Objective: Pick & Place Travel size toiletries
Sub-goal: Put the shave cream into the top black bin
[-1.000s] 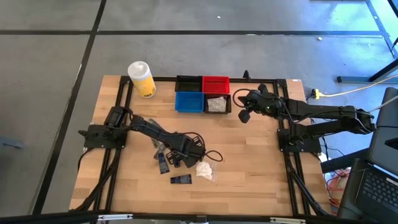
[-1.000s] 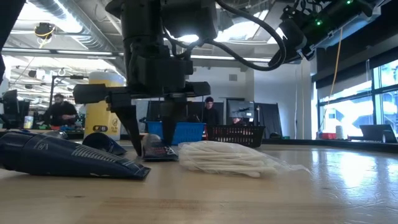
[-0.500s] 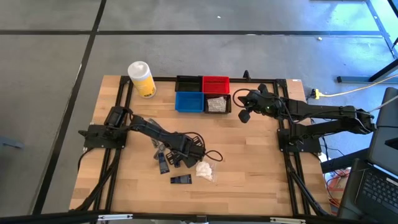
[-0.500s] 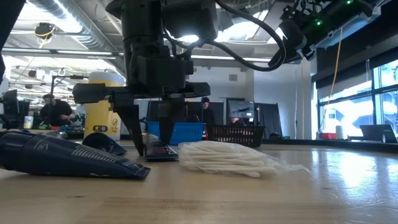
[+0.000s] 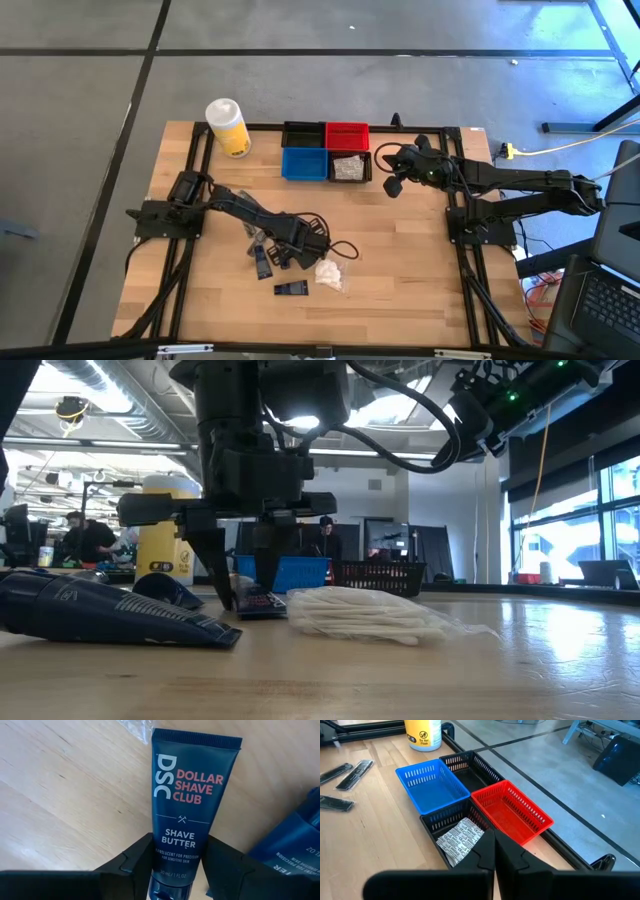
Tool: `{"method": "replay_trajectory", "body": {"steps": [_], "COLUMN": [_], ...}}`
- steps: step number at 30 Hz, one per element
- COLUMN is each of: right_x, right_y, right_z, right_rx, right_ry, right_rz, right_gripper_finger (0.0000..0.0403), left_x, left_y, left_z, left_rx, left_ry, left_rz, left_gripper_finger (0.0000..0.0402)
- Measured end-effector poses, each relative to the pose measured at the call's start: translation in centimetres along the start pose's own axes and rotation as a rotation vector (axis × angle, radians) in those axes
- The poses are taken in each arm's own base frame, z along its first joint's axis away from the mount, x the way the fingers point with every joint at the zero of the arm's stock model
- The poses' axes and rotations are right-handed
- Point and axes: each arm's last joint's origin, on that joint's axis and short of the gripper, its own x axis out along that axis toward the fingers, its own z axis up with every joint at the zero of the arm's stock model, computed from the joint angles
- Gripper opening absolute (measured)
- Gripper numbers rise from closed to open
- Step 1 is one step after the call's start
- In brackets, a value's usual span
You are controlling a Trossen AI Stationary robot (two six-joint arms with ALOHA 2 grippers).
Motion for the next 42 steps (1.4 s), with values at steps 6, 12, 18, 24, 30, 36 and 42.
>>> {"method": "replay_trajectory", "body": {"steps": [6, 12, 18, 24, 30, 36, 42], "right_x": [0.0, 0.0, 0.0, 0.0, 0.0, 0.0, 0.0], "right_y": [0.0, 0.0, 0.0, 0.0, 0.0, 0.0, 0.0], "right_z": [0.0, 0.0, 0.0, 0.0, 0.0, 0.0, 0.0], "right_rx": [0.000, 0.000, -0.001, 0.000, -0.003, -0.003, -0.003], "right_ry": [0.000, 0.000, 0.001, 0.001, 0.001, 0.001, 0.001], "right_rz": [0.001, 0.001, 0.005, 0.005, 0.005, 0.006, 0.008], "right_gripper_finger": [0.0004, 0.0003, 0.0002, 0.0004, 0.0003, 0.0002, 0.0004], "left_x": [-0.4, -2.0, -4.3, -6.8, -9.1, -10.5, -10.7], "left_y": [0.1, 0.9, 2.4, 4.2, 6.1, 8.0, 9.8], "left_z": [-0.2, -1.1, -2.7, -4.9, -7.3, -9.5, -12.0], "left_rx": [-0.035, -0.148, -0.267, -0.400, -0.517, -0.607, -0.698], "left_ry": [-0.004, -0.038, -0.092, -0.166, -0.255, -0.319, -0.329], "left_rz": [0.002, 0.018, 0.066, 0.139, 0.237, 0.331, 0.414], "left_gripper_finger": [0.0152, 0.0152, 0.0152, 0.0152, 0.0152, 0.0152, 0.0152]}}
